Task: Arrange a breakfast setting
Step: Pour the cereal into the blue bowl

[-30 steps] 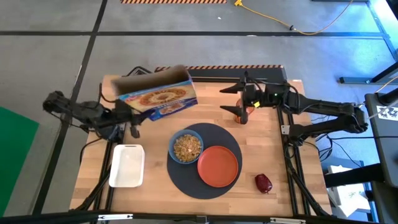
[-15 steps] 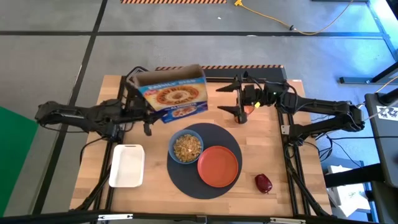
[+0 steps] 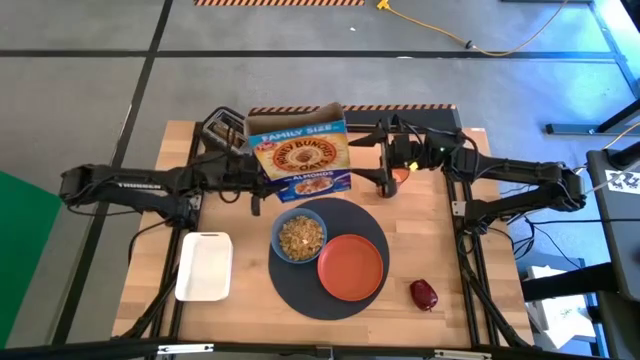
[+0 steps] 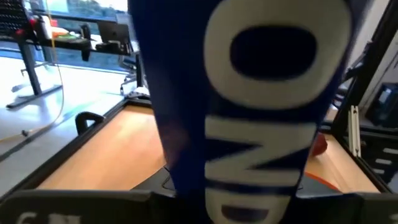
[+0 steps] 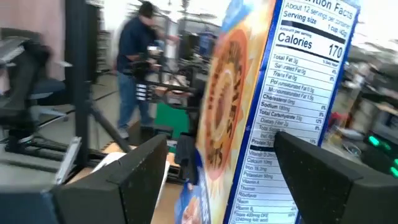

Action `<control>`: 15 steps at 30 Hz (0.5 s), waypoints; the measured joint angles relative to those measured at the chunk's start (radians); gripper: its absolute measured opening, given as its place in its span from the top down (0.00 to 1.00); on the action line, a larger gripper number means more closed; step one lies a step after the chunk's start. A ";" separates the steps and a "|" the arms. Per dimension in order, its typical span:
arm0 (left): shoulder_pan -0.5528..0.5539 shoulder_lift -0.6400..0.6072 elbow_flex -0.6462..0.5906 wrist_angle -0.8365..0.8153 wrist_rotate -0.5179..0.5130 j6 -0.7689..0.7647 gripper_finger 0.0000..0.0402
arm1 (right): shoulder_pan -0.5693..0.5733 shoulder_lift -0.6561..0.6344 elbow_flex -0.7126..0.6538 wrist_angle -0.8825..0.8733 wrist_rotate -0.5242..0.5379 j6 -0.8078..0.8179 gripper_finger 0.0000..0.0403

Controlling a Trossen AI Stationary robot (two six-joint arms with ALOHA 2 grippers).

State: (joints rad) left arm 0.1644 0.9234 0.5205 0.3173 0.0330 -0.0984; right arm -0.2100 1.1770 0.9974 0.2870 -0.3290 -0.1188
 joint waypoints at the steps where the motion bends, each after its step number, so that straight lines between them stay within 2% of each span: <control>1: 0.008 0.007 0.000 0.007 0.014 0.000 0.72 | 0.000 0.000 0.000 -0.004 0.034 0.007 0.28; 5: 0.021 0.016 0.000 0.023 0.062 0.023 0.72 | 0.000 0.002 -0.001 -0.047 0.119 0.007 0.28; 11: 0.020 0.011 0.001 0.023 0.064 0.074 0.72 | 0.001 0.002 -0.001 -0.099 0.072 0.007 0.28; 15: 0.020 0.025 0.002 0.019 0.065 0.101 0.72 | 0.000 0.016 -0.001 -0.048 0.055 0.044 0.24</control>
State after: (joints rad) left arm 0.1844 0.9486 0.5222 0.3361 0.0981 0.0029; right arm -0.2096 1.1928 0.9963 0.2394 -0.2738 -0.0743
